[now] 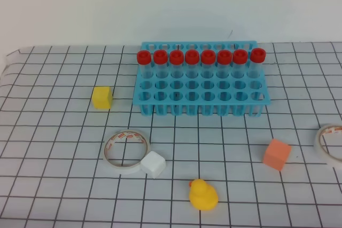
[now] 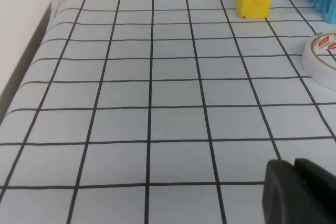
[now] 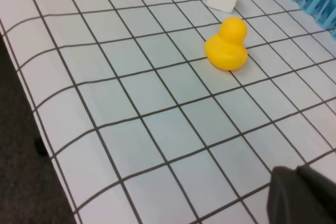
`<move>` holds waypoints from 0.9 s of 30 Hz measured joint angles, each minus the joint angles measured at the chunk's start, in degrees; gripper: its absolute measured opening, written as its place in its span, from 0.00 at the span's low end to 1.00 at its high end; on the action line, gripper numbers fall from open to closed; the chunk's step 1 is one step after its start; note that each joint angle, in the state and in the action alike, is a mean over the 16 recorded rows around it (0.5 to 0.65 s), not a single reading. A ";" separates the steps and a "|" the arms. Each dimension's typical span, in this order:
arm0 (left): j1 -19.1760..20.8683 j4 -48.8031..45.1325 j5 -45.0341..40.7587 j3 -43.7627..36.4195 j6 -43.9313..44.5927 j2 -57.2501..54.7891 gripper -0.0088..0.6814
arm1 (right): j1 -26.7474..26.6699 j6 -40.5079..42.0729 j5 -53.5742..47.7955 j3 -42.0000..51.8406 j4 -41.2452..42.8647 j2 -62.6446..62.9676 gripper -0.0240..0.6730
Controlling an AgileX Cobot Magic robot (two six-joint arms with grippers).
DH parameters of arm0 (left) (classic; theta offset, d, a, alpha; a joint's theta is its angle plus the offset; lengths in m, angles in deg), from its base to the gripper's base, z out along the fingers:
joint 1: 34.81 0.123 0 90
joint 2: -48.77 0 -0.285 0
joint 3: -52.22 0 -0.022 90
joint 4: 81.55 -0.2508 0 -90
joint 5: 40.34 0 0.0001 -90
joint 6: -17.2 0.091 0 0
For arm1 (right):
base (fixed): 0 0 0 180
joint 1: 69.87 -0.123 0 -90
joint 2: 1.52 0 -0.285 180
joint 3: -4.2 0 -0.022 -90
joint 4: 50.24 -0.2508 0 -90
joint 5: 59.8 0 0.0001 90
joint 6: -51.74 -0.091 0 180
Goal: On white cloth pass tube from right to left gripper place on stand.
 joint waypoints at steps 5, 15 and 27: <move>0.00 0.00 0.00 0.00 -0.01 0.00 0.01 | 0.78 0.07 0.00 0.00 -0.06 0.22 0.03; 0.00 0.00 0.00 0.00 -0.03 0.00 0.01 | 11.87 0.15 0.26 0.00 -2.08 1.23 0.03; 0.00 0.00 0.00 0.00 -0.07 0.02 0.01 | 36.30 0.11 0.59 0.00 -5.57 2.92 0.03</move>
